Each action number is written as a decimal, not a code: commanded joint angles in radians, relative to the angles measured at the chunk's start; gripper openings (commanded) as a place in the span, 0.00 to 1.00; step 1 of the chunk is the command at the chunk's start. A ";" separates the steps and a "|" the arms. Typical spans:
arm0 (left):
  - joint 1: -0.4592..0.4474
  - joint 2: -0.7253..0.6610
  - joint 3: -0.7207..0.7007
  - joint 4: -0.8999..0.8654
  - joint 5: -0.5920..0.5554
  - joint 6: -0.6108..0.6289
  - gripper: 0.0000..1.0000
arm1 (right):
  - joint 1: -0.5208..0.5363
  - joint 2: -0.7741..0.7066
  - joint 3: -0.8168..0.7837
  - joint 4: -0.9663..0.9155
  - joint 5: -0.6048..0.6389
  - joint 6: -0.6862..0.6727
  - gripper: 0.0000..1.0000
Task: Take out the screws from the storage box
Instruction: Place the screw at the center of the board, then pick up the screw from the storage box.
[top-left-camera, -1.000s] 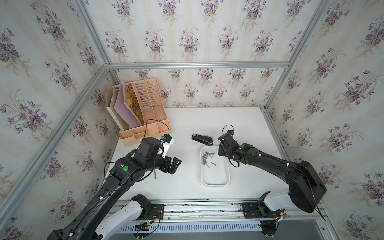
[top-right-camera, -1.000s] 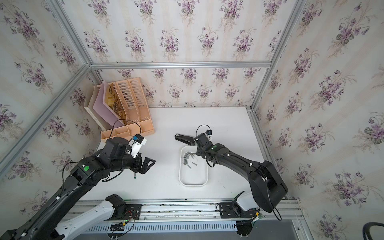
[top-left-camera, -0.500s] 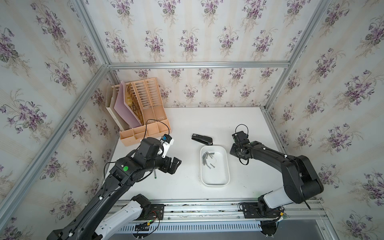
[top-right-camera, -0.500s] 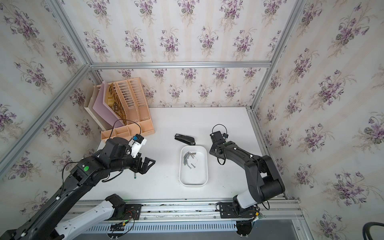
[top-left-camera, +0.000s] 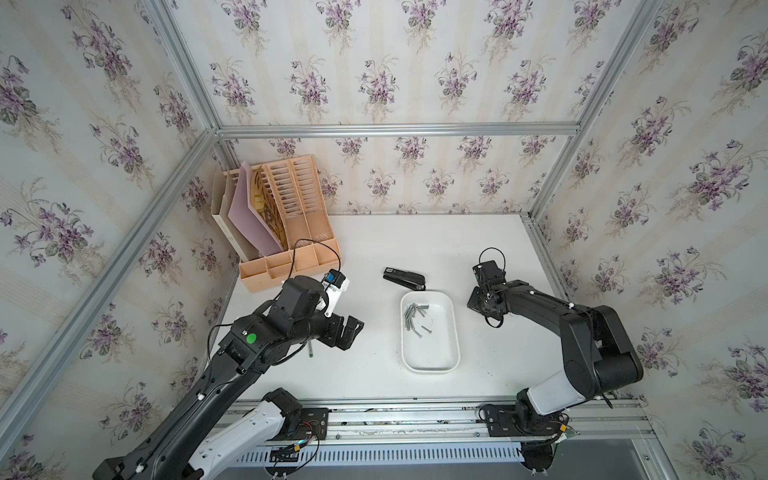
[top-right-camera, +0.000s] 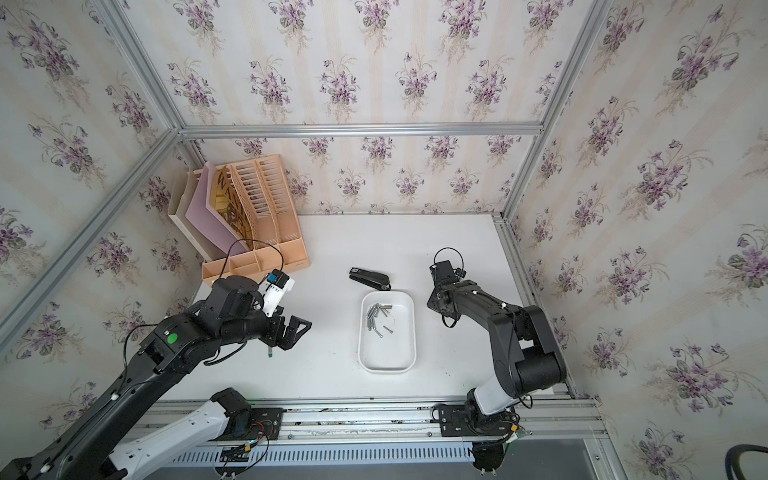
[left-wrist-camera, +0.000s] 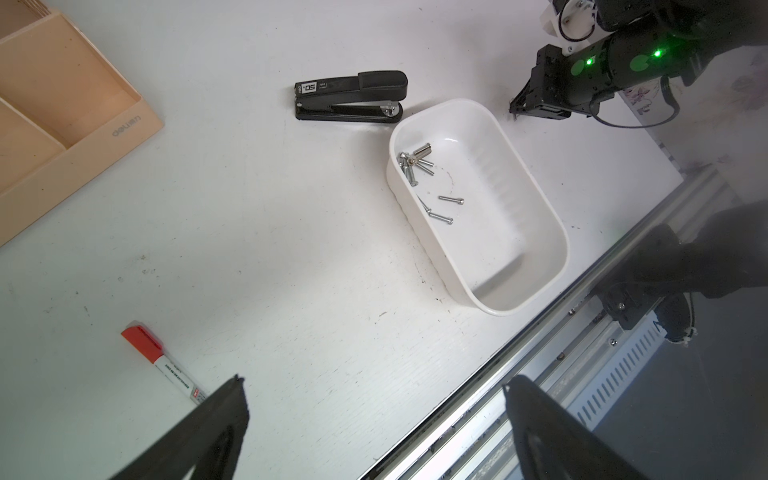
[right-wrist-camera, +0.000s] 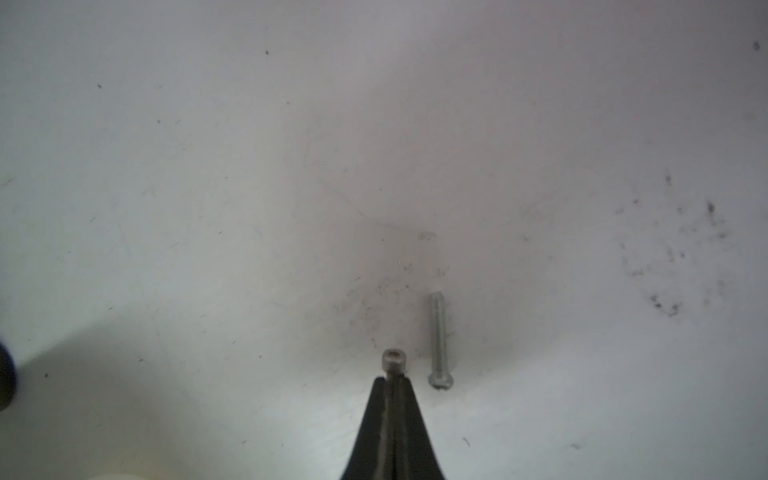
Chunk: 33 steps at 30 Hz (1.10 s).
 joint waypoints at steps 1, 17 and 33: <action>0.000 -0.001 0.001 -0.006 -0.013 -0.007 0.99 | 0.000 0.019 0.012 -0.013 -0.012 -0.018 0.07; 0.000 -0.011 0.006 -0.017 -0.041 -0.013 0.99 | 0.385 -0.354 0.025 0.019 0.251 -0.080 0.49; 0.001 0.018 0.008 -0.023 -0.039 -0.014 0.99 | 0.488 -0.018 0.100 0.070 0.006 -0.101 0.43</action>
